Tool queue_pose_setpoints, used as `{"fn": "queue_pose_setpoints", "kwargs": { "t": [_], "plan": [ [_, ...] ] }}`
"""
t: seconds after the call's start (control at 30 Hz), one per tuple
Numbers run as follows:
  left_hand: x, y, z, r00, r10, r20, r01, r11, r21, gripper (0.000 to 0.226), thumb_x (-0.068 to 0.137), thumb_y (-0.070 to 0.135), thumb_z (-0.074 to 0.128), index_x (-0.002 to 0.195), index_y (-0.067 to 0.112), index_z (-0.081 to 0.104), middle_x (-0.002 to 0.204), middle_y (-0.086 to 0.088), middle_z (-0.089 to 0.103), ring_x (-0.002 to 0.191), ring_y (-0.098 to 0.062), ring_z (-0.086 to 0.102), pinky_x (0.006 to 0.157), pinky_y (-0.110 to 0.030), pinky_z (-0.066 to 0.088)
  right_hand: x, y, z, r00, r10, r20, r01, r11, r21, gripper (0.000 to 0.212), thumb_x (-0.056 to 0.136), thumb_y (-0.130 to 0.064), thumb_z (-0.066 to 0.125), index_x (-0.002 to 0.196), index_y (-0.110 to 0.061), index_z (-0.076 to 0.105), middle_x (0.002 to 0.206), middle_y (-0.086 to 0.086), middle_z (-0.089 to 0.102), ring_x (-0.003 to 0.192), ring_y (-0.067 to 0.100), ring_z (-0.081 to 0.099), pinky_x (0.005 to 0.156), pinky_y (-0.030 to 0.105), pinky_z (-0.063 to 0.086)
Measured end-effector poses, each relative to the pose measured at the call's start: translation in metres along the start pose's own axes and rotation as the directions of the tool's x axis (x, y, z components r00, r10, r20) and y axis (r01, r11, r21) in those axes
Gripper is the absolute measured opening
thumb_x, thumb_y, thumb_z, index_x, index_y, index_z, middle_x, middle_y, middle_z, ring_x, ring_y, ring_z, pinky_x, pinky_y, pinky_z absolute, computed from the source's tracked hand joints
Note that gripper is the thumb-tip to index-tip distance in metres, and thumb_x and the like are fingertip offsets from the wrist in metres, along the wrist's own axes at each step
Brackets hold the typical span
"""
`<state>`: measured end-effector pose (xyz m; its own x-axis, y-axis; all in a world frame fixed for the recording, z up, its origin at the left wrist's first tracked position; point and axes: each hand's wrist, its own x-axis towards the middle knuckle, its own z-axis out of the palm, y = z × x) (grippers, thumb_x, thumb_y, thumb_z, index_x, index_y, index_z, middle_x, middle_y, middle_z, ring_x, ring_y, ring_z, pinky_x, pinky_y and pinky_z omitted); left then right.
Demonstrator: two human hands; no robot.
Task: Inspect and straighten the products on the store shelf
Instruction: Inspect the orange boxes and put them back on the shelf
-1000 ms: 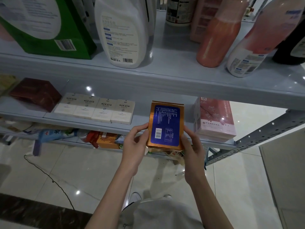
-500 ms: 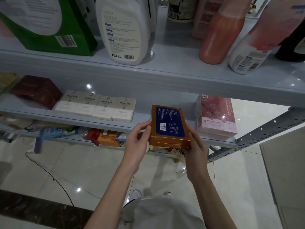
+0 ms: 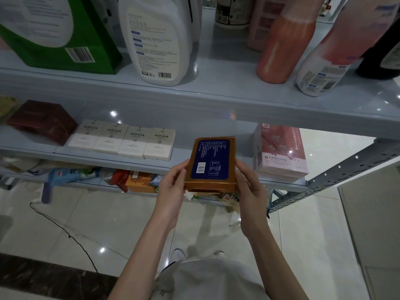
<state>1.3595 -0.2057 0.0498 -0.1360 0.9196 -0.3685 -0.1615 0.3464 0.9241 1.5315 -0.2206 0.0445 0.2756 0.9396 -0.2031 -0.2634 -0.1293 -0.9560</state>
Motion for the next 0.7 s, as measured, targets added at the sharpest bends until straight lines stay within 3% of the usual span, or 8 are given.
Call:
{"fn": "queue_pose_setpoints", "kwargs": {
  "t": [0.1, 0.17, 0.23, 0.33, 0.43, 0.53, 0.63, 0.7],
  "plan": [
    [-0.001, 0.003, -0.001, 0.999, 0.036, 0.012, -0.036, 0.999, -0.007, 0.029, 0.105, 0.026, 0.051, 0.129, 0.037, 0.065, 0.121, 0.011, 0.070, 0.116, -0.007, 0.066, 0.083, -0.028, 0.061, 0.000, 0.000, -0.001, 0.999, 0.053, -0.014, -0.053, 0.998, -0.024, 0.038, 0.094, -0.035, 0.061, 0.123, -0.013, 0.064, 0.122, 0.008, 0.071, 0.104, 0.023, 0.074, 0.081, 0.036, 0.064],
    [-0.002, 0.007, -0.001, 0.997, 0.064, 0.042, -0.063, 0.998, -0.012, 0.030, 0.103, 0.023, 0.054, 0.128, 0.035, 0.066, 0.121, 0.011, 0.069, 0.117, -0.003, 0.064, 0.078, -0.024, 0.061, 0.001, 0.005, -0.002, 0.998, 0.053, -0.019, -0.054, 0.995, -0.080, 0.037, 0.092, -0.031, 0.066, 0.123, -0.014, 0.059, 0.124, 0.005, 0.069, 0.104, 0.018, 0.074, 0.077, 0.030, 0.064],
    [-0.002, 0.008, 0.000, 0.996, 0.076, 0.054, -0.074, 0.996, -0.042, 0.032, 0.101, 0.018, 0.057, 0.130, 0.030, 0.065, 0.120, 0.011, 0.071, 0.119, -0.005, 0.064, 0.083, -0.027, 0.061, 0.001, 0.011, -0.004, 0.999, 0.032, -0.003, -0.032, 0.996, -0.077, 0.034, 0.093, -0.025, 0.066, 0.126, -0.020, 0.057, 0.130, 0.002, 0.065, 0.112, 0.016, 0.071, 0.080, 0.032, 0.063],
    [-0.002, 0.010, 0.003, 0.997, 0.032, 0.074, -0.023, 0.992, -0.122, 0.037, 0.101, 0.018, 0.057, 0.137, 0.026, 0.060, 0.126, 0.007, 0.070, 0.123, -0.011, 0.063, 0.104, -0.040, 0.054, 0.001, 0.013, -0.009, 0.995, -0.001, 0.104, 0.003, 1.000, -0.023, 0.036, 0.099, -0.019, 0.058, 0.134, -0.027, 0.056, 0.137, -0.001, 0.063, 0.124, 0.021, 0.065, 0.089, 0.043, 0.062],
    [-0.004, 0.013, 0.004, 0.988, -0.001, 0.155, 0.019, 0.993, -0.113, 0.034, 0.102, 0.027, 0.054, 0.133, 0.037, 0.061, 0.125, 0.006, 0.070, 0.121, -0.014, 0.064, 0.104, -0.048, 0.052, 0.001, 0.012, -0.008, 0.983, 0.012, 0.182, -0.011, 1.000, -0.005, 0.036, 0.105, -0.010, 0.049, 0.137, -0.023, 0.059, 0.138, -0.002, 0.064, 0.127, 0.023, 0.063, 0.094, 0.047, 0.059],
    [-0.006, 0.014, 0.004, 0.970, -0.022, 0.241, 0.049, 0.993, -0.106, 0.038, 0.096, 0.035, 0.058, 0.131, 0.047, 0.058, 0.125, 0.006, 0.068, 0.120, -0.017, 0.064, 0.096, -0.046, 0.057, -0.003, 0.008, -0.003, 0.983, 0.071, 0.169, -0.064, 0.997, -0.045, 0.038, 0.101, -0.028, 0.055, 0.138, -0.025, 0.062, 0.138, -0.003, 0.065, 0.126, 0.019, 0.063, 0.099, 0.045, 0.055],
    [-0.007, 0.013, 0.004, 0.966, 0.025, 0.258, -0.013, 0.999, -0.050, 0.043, 0.090, 0.036, 0.064, 0.131, 0.045, 0.059, 0.128, 0.002, 0.067, 0.122, -0.018, 0.064, 0.099, -0.046, 0.056, -0.004, 0.004, 0.003, 0.984, 0.071, 0.161, -0.041, 0.982, -0.183, 0.047, 0.091, -0.055, 0.063, 0.134, -0.037, 0.063, 0.141, -0.014, 0.060, 0.122, -0.003, 0.060, 0.100, 0.028, 0.051],
    [-0.009, 0.012, 0.005, 0.965, 0.060, 0.256, -0.057, 0.998, -0.021, 0.047, 0.085, 0.036, 0.067, 0.131, 0.040, 0.060, 0.130, 0.009, 0.067, 0.125, -0.014, 0.062, 0.101, -0.044, 0.055, -0.003, 0.002, 0.004, 0.981, 0.061, 0.183, -0.013, 0.967, -0.253, 0.058, 0.082, -0.072, 0.068, 0.133, -0.044, 0.062, 0.141, -0.018, 0.052, 0.123, -0.004, 0.057, 0.101, 0.029, 0.052]
  ]
}}
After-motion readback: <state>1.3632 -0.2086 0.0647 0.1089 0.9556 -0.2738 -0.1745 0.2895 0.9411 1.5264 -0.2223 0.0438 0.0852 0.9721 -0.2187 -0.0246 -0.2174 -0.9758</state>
